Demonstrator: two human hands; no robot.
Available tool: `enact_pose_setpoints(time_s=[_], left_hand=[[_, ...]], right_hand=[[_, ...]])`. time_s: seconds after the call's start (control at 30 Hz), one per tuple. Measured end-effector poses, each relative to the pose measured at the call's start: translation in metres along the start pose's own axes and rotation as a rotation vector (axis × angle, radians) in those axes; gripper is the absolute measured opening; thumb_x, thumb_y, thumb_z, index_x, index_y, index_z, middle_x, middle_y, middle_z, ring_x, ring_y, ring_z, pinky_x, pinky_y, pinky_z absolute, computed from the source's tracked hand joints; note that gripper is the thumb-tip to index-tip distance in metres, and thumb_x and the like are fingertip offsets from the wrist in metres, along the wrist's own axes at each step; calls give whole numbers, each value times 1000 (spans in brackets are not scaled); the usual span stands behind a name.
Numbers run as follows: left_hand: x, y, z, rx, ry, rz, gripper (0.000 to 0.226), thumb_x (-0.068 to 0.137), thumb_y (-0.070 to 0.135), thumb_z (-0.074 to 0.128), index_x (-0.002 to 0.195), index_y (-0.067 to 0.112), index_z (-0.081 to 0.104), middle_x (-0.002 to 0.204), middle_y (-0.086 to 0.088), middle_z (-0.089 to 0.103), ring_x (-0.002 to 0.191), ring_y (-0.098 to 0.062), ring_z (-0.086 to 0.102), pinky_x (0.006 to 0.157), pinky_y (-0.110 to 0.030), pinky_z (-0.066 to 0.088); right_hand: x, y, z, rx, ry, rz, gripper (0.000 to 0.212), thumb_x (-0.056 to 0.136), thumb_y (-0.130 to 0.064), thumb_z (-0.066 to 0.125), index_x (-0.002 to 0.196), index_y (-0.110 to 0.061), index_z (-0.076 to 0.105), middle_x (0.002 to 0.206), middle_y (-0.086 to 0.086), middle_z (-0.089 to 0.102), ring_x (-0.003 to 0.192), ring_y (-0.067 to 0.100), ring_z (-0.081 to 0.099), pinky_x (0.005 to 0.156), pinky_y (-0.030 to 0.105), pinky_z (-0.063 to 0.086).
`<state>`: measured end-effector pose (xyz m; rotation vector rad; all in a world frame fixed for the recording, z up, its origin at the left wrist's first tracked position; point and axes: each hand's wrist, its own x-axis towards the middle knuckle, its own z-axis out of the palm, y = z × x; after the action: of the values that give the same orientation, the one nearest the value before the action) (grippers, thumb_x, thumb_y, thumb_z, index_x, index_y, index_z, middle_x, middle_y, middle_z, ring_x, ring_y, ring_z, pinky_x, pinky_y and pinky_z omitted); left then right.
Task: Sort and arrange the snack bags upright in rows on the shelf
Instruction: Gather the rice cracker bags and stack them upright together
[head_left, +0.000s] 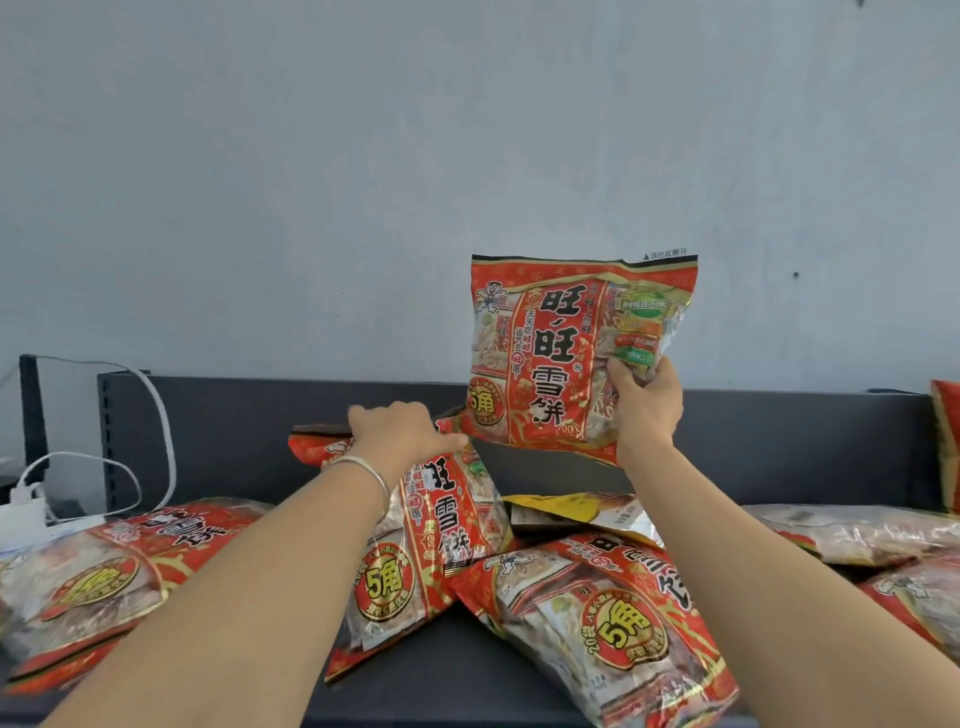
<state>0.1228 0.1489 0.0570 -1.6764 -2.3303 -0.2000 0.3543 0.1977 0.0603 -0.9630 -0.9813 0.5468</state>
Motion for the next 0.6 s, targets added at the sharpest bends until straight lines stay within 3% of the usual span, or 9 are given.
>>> enact_pose_setpoints(time_s=[0.07, 0.2, 0.3, 0.4, 0.5, 0.6], left_hand=[[-1, 12, 3, -44, -33, 23, 91, 70, 86, 38, 134, 20, 40, 122, -1, 59, 116, -27, 54, 95, -43, 31], [-3, 7, 15, 41, 46, 84, 48, 76, 67, 56, 102, 26, 54, 79, 8, 55, 89, -21, 55, 89, -44, 27], [-1, -3, 24, -28, 65, 154, 34, 87, 45, 58, 117, 30, 52, 102, 5, 60, 103, -23, 55, 94, -47, 29], [-4, -8, 34, -59, 83, 281, 39, 96, 24, 48, 132, 39, 43, 123, 5, 60, 113, -21, 54, 99, -47, 27], [-9, -13, 40, -136, 111, 411, 36, 99, 22, 42, 128, 43, 46, 106, 10, 67, 97, -17, 56, 99, -40, 24], [-15, -16, 36, -244, 69, 496, 21, 97, 25, 46, 110, 42, 52, 82, 16, 59, 86, -12, 48, 105, -38, 17]], right_hand=[[3, -2, -1, 12, -5, 4, 15, 88, -36, 65, 99, -32, 55, 90, -11, 67, 86, 15, 67, 84, 44, 54], [5, -3, -4, -9, 62, -43, 15, 90, -35, 62, 101, -29, 54, 88, -12, 65, 82, 13, 66, 81, 41, 53], [7, -8, -7, -22, 172, -110, 15, 91, -33, 59, 103, -26, 54, 78, -19, 57, 70, 1, 57, 73, 34, 48], [9, -14, -9, 0, 189, -117, 15, 91, -32, 59, 104, -25, 54, 81, -17, 59, 74, 7, 59, 74, 34, 48], [9, -17, -5, 44, 164, -117, 12, 91, -30, 60, 102, -27, 54, 84, -16, 61, 79, 10, 63, 77, 35, 51], [7, -19, 2, 90, 131, -114, 12, 91, -29, 61, 101, -28, 53, 85, -17, 62, 81, 9, 64, 78, 35, 52]])
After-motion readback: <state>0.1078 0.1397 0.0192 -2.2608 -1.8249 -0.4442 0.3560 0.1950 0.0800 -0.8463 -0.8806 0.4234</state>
